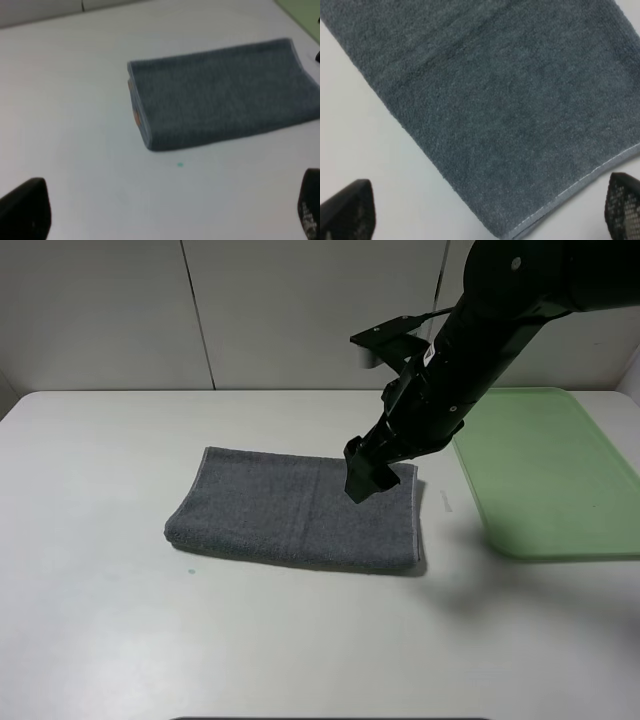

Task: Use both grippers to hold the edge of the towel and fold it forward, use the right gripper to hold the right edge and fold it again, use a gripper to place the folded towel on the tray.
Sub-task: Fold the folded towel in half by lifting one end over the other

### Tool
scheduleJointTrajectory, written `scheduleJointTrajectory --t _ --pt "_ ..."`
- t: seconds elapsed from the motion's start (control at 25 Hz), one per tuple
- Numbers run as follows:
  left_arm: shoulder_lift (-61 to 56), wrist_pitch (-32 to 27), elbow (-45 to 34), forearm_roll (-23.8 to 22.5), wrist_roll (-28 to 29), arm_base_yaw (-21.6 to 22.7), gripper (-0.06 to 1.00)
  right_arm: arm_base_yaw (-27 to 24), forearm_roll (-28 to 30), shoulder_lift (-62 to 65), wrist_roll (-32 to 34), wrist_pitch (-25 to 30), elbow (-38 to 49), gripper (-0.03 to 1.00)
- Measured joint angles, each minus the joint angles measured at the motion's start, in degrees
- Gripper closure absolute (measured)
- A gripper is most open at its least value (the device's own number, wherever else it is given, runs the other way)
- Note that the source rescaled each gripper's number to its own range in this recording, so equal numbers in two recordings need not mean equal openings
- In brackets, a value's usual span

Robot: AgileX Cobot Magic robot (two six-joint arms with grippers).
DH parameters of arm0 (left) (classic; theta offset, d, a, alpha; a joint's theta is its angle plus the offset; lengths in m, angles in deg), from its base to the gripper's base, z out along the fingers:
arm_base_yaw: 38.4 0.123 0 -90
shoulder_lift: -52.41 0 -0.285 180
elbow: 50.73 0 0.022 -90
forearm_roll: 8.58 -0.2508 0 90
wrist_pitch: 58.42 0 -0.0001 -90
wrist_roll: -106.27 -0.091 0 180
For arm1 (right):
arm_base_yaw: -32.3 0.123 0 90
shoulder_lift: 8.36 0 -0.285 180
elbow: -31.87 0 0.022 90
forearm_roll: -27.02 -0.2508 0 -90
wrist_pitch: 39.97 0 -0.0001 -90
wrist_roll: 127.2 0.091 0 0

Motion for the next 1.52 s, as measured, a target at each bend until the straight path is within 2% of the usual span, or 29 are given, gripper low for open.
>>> scheduleJointTrajectory --t 0.28,0.52,1.12,1.28,1.52 --pt "-3.05 0.21 -3.69 -0.91 2.63 0.0 -0.06 0.0 -0.52 0.0 0.0 -0.05 0.0 -0.03" --pt "-3.11 -2.17 -7.67 -6.04 8.36 0.0 -0.06 0.0 -0.8 0.0 0.0 -0.05 0.0 -0.03" --pt "-3.11 -2.16 -7.67 -7.46 8.8 1.01 -0.06 0.0 -1.4 0.0 2.15 -1.37 0.0 -0.03" --pt "-3.11 -2.16 -7.67 -7.46 8.8 3.8 -0.06 0.0 -1.58 0.0 7.01 -1.63 0.0 -0.03" --pt "-3.11 -2.16 -7.67 -7.46 8.8 10.34 -0.06 0.0 -0.02 0.0 21.71 -6.32 0.0 -0.03"
